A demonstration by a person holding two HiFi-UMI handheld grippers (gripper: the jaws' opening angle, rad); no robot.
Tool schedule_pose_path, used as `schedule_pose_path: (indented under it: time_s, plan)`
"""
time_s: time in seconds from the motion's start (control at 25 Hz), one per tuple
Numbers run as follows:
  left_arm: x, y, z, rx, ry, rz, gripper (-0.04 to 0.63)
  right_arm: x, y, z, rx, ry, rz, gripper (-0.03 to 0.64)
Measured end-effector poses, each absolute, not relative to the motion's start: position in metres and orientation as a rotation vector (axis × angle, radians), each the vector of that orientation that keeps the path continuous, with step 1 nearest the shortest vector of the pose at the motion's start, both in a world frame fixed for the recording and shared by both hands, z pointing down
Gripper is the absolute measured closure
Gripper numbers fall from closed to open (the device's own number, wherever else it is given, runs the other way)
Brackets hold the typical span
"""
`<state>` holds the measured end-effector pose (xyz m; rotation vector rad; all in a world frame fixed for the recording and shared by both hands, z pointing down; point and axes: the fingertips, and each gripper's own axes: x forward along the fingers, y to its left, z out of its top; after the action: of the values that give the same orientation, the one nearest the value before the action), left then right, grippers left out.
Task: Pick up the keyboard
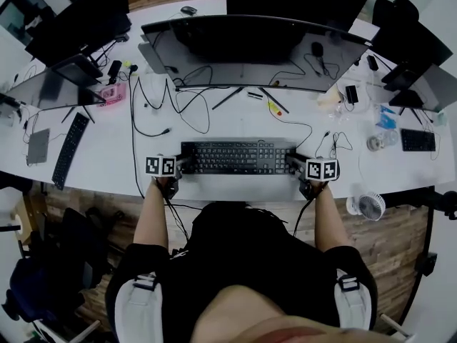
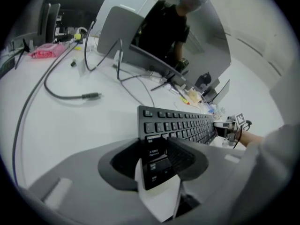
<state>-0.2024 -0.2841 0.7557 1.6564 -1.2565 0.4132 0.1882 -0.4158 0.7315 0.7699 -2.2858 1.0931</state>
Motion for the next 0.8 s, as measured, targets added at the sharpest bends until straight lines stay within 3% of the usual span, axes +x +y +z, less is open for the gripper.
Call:
schedule_pose_path:
  time_s: [0.24,0.8]
  plan:
    - [-0.216,-0.321,0.654,1.857,-1.443,0.274,0.364,0.175,-0.457,0.610,0.848,-2.562,0.827,0.492]
    - [-0.232,-0.361,0.326,2.497,-1.927,-0.037,0.362,0.167,-0.469,0.316,1.005,-3.119,0.139,0.492]
